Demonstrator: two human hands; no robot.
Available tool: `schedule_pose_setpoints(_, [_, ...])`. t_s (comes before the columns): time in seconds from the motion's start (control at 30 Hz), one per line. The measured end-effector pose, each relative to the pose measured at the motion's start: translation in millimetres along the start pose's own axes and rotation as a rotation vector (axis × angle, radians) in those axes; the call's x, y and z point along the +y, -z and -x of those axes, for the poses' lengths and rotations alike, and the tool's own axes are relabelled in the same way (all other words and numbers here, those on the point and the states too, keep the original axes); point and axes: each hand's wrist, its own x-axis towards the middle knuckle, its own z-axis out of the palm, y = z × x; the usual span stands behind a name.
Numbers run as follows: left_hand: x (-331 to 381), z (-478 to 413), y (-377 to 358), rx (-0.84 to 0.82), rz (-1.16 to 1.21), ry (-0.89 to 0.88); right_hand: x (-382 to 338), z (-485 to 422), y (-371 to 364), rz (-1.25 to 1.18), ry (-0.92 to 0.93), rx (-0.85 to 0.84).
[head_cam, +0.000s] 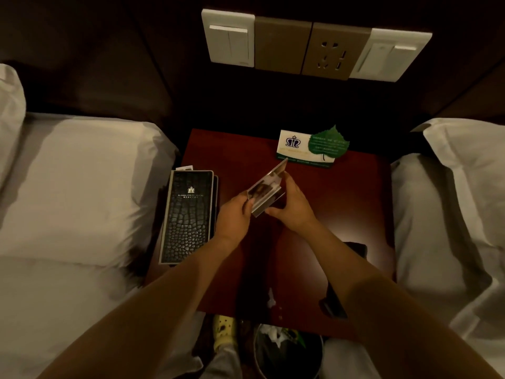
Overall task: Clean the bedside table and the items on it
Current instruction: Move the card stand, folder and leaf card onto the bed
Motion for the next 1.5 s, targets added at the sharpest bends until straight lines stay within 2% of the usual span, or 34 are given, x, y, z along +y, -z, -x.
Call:
schedule_pose_setpoints(0.27, [1,4,-6,0.073,0.087,-0.002,6,0,-4,-0.140,0.021,0.048])
schedule_pose_setpoints(0.7, [12,28,11,0.332,0.235,0.060,-14,26,-5,-0.065,0.186,0.046])
schedule_pose_setpoints(0.9, [12,59,27,0.445,0.293,0.147,-34,50,-15,-0.009,0.264,-0.026])
schedule_pose_setpoints(1.17, [2,114,76,0.712,0.345,0.326,-89,91,-50,0.079,0.404,-0.196])
schedule_pose_setpoints(1.5, [-65,168,149,0.815,0.277,0.427,-148,121,-142,0.139,0.455,-0.360])
